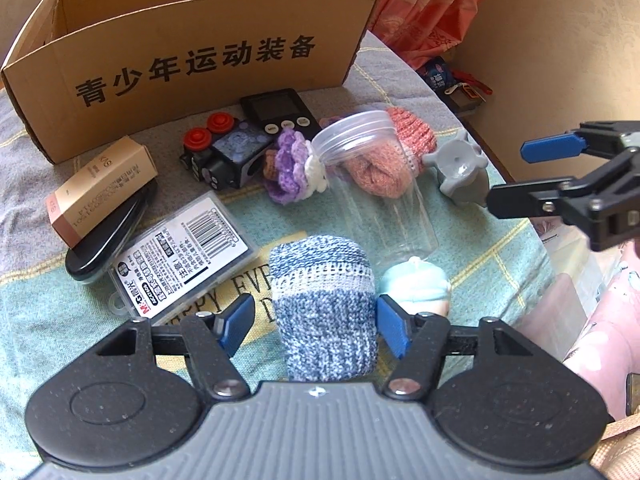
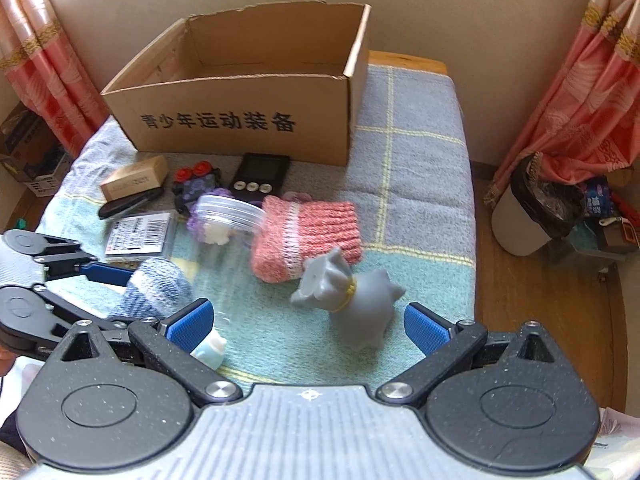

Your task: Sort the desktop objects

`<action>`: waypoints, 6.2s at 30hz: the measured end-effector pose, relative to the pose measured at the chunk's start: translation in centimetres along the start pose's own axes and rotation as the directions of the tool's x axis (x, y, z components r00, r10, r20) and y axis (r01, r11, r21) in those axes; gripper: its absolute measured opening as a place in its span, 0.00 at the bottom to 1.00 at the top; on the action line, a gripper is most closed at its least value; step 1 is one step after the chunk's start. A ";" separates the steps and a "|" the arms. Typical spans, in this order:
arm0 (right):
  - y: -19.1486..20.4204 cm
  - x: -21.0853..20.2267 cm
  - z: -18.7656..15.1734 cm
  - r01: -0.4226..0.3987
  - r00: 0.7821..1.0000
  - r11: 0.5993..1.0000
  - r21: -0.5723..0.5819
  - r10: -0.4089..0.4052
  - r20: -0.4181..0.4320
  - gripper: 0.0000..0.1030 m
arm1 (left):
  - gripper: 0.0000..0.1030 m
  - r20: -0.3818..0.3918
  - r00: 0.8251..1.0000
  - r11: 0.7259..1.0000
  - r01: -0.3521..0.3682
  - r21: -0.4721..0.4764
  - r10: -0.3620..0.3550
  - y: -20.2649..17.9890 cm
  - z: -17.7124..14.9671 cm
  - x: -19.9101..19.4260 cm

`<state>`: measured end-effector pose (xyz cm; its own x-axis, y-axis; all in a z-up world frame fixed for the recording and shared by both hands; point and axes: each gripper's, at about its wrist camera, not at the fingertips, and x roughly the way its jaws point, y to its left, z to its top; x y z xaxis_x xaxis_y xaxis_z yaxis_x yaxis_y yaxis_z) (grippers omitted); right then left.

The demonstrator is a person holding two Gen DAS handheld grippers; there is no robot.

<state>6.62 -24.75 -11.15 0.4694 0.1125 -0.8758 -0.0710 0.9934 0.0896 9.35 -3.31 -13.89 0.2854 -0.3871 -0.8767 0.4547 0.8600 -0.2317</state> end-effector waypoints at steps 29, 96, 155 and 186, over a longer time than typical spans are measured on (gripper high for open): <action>-3.3 4.3 1.2 -0.055 0.996 0.990 0.129 0.063 -0.057 0.72 | 0.53 -0.041 0.999 1.000 -0.015 0.025 0.016 -0.4 0.1 0.7; 0.8 -1.2 4.3 -0.006 1.000 0.988 -0.155 0.009 0.018 0.47 | 0.53 0.068 0.996 0.997 -0.056 0.058 0.052 0.5 3.0 -5.7; 2.8 3.8 22.2 -0.012 0.988 0.991 -0.134 0.033 0.154 1.00 | 0.88 0.193 0.957 0.975 -0.202 -0.087 0.216 11.3 24.6 -1.5; 5.2 -3.6 12.5 0.014 0.988 0.990 -0.144 0.008 0.153 1.00 | 0.89 0.225 0.957 0.977 -0.202 0.065 0.183 5.3 14.2 -8.9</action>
<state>15.57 -19.69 -1.54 0.5978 0.1224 -0.7923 -0.1903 0.9817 0.0082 21.21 -0.04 -1.34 0.5460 -0.2880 -0.7867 0.4418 0.8968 -0.0217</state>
